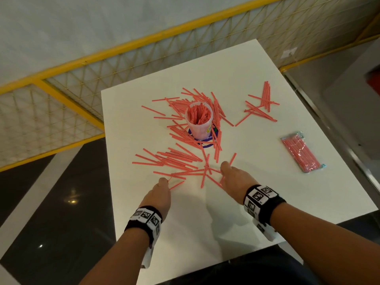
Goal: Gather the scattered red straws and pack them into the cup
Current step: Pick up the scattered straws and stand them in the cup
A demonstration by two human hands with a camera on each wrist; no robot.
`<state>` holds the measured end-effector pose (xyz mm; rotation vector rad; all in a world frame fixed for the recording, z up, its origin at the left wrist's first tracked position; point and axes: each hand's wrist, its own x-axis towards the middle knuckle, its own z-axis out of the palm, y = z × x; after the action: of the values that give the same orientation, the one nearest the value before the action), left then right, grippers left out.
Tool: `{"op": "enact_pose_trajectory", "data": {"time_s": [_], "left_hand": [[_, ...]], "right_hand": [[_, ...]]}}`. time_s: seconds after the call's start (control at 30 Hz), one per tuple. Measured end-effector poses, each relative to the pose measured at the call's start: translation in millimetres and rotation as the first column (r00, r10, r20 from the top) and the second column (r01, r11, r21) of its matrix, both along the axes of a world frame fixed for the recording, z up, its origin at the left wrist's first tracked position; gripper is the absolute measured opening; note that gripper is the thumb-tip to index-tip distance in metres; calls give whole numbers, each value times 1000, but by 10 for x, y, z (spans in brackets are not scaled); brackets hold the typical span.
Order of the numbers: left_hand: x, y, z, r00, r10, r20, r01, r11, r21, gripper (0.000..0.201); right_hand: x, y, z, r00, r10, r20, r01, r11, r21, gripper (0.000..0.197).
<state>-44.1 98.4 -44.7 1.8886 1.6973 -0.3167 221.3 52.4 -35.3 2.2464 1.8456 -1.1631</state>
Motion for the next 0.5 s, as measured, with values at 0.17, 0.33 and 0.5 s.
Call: {"op": "enact_pose_trajectory", "data": {"time_s": [0.17,0.33,0.5], "left_hand": [[7,18,67,996,20,85,-23,999,35,45],[8,-9,57,998,-9,69,6,999,52,34],[-20,-41,46,998,-21,54,17,997,74,28]], "right_hand": [[-120,208,17,997,-64,-54,69,992,101,20],[-463,742,-78,992,111,53,-119,974,192,47],[-735,1266,-235,954,226,194,-248,964,97,49]]}}
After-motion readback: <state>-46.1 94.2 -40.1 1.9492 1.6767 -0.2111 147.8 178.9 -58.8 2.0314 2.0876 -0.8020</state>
